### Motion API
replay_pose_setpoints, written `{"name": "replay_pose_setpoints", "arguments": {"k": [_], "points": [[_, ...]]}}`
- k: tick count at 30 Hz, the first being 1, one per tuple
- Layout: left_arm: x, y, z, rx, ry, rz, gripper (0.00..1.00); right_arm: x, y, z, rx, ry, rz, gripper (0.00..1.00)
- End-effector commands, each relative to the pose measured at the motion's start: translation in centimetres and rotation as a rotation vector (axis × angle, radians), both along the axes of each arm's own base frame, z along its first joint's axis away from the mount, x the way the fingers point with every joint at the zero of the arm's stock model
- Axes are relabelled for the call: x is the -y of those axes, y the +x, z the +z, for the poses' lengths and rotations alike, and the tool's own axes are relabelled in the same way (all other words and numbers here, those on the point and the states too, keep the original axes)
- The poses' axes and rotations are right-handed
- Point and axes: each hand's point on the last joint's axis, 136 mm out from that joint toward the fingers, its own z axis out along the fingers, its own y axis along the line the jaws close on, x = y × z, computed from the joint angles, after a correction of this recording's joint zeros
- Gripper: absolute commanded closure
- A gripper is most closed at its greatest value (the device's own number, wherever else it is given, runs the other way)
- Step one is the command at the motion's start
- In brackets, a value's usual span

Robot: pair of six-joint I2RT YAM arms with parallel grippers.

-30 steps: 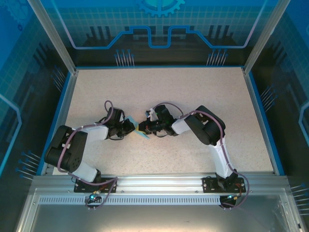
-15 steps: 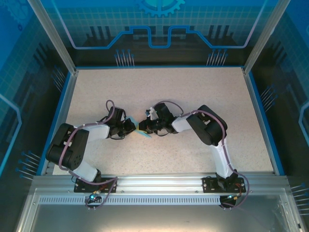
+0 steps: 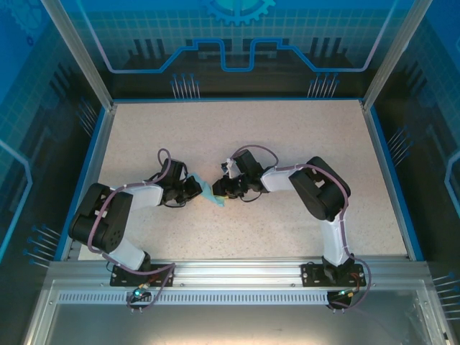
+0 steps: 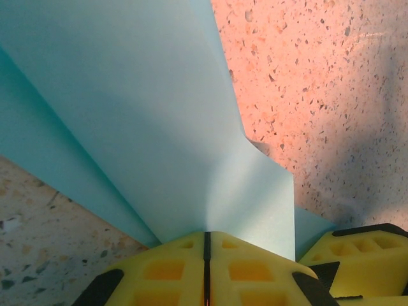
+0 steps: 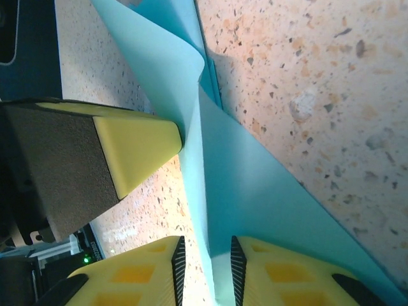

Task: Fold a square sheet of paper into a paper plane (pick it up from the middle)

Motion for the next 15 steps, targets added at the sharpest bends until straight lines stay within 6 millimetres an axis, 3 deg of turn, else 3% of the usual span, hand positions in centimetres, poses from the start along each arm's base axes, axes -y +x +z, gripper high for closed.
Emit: {"name": "replay_pose_setpoints", "arguments": {"k": [1,8,15], "points": [[-0.7,-0.4,-1.0,-0.027,0.048,-0.004,0.93,0.7,0.0,0.7,0.036,-0.045,0.026,0.72],[-0.6,-0.4,-0.6,-0.019,0.04,-0.003,0.92,1.2,1.4,3.5,0.166,-0.097,0.011,0.68],[-0.2,-0.4,1.3,0.02,-0.005,0.009,0.84,1.3,0.3,2.8,0.241,-0.234,0.066,0.62]]}}
